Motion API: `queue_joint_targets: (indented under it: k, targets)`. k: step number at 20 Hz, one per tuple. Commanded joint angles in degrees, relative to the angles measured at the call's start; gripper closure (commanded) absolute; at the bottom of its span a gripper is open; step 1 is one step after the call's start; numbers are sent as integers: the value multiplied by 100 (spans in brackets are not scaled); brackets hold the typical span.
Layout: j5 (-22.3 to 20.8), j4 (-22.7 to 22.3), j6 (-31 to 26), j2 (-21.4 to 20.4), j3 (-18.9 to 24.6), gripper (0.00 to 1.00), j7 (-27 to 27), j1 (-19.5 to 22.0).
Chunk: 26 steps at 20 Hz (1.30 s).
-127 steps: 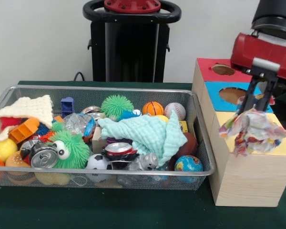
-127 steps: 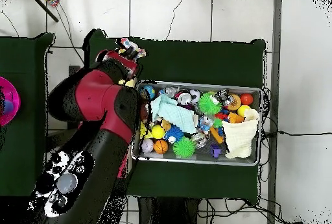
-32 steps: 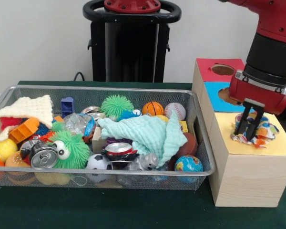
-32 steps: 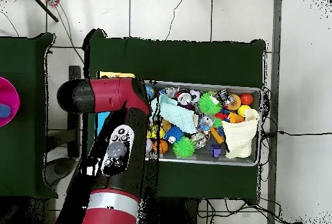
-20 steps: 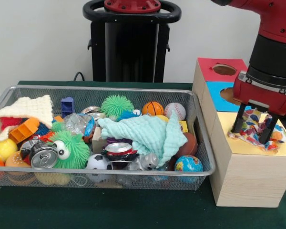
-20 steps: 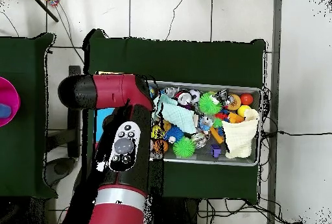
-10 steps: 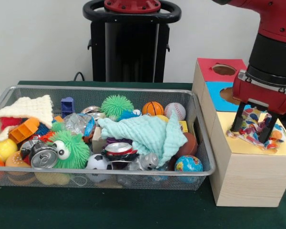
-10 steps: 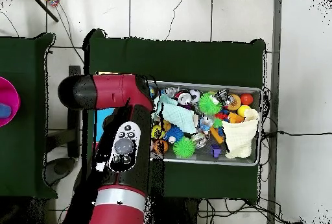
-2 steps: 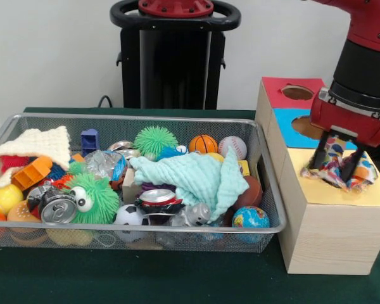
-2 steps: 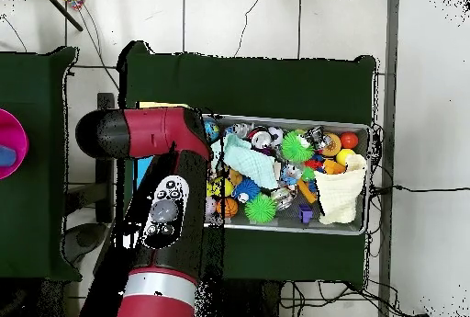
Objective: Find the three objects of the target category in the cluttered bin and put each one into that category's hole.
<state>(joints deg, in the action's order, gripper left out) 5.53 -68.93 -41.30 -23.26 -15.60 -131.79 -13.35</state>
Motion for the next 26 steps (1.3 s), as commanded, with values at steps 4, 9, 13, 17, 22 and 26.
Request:
queue_joint_targets:
  k: [4,9,13,17,22,26]
  targets:
    - [-301,-189,-793,131,342,100,30,87]
    - [-350,-113,-885,95,292,100,97,111]
    - [-325,-170,-820,21,329,100,117,131]
    - [-319,-230,-656,-19,428,100,238,211]
    - [-217,-280,-868,-185,555,0,345,298]
    - [-122,-419,-1041,-586,574,0,323,292]
